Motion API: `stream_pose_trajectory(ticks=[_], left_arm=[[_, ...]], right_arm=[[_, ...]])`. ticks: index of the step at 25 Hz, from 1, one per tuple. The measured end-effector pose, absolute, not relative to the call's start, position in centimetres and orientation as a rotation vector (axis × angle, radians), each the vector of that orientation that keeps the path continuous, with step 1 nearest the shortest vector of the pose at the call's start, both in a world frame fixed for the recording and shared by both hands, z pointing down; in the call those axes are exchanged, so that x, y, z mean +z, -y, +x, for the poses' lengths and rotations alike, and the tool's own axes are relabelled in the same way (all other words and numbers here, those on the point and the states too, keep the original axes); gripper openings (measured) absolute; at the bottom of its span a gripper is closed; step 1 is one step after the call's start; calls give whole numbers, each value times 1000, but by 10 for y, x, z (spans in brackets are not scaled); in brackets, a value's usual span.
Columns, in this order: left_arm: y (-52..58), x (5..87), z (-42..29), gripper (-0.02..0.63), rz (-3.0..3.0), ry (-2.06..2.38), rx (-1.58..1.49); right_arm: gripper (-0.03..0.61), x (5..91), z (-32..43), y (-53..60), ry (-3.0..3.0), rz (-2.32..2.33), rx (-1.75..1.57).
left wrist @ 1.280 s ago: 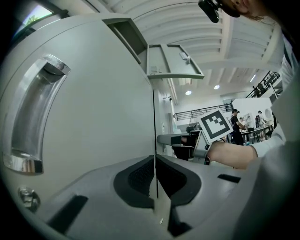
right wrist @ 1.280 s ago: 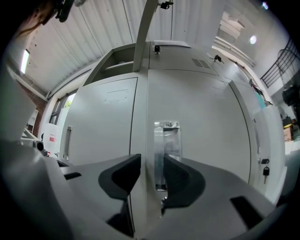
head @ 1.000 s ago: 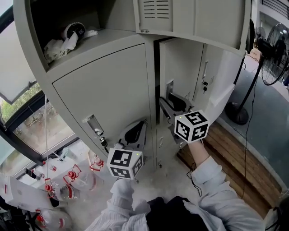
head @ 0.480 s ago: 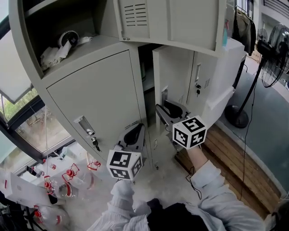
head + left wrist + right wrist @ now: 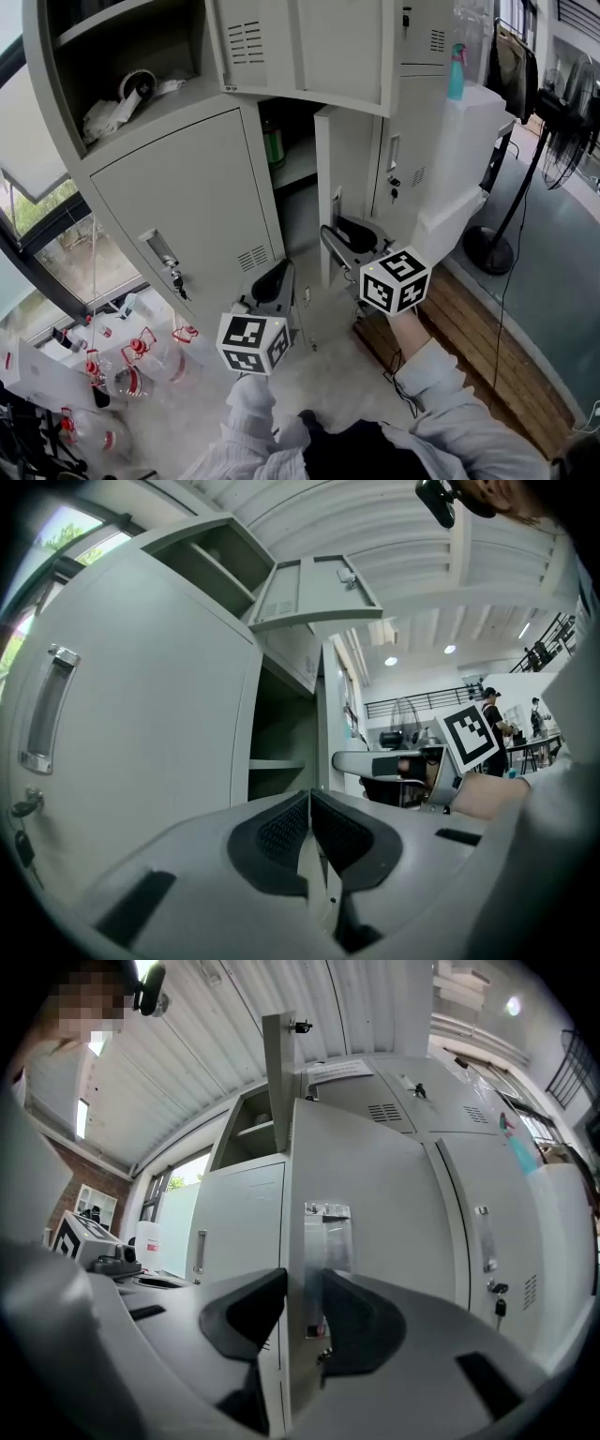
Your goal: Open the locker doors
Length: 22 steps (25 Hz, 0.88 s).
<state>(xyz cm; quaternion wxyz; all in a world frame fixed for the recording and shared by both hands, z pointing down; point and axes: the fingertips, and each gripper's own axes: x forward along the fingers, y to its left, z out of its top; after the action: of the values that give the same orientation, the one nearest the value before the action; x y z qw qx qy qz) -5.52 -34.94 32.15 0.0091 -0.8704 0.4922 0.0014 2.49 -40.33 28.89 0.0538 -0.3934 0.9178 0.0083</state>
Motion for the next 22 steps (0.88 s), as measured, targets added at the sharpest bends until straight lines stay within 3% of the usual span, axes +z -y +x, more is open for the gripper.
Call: stream_pose_trajectory(ticks=[22], left_arm=[[295,343,18,12,-2685,-1623,-33]], right_arm=[[127,293,139,366,-2690,-1219,20]])
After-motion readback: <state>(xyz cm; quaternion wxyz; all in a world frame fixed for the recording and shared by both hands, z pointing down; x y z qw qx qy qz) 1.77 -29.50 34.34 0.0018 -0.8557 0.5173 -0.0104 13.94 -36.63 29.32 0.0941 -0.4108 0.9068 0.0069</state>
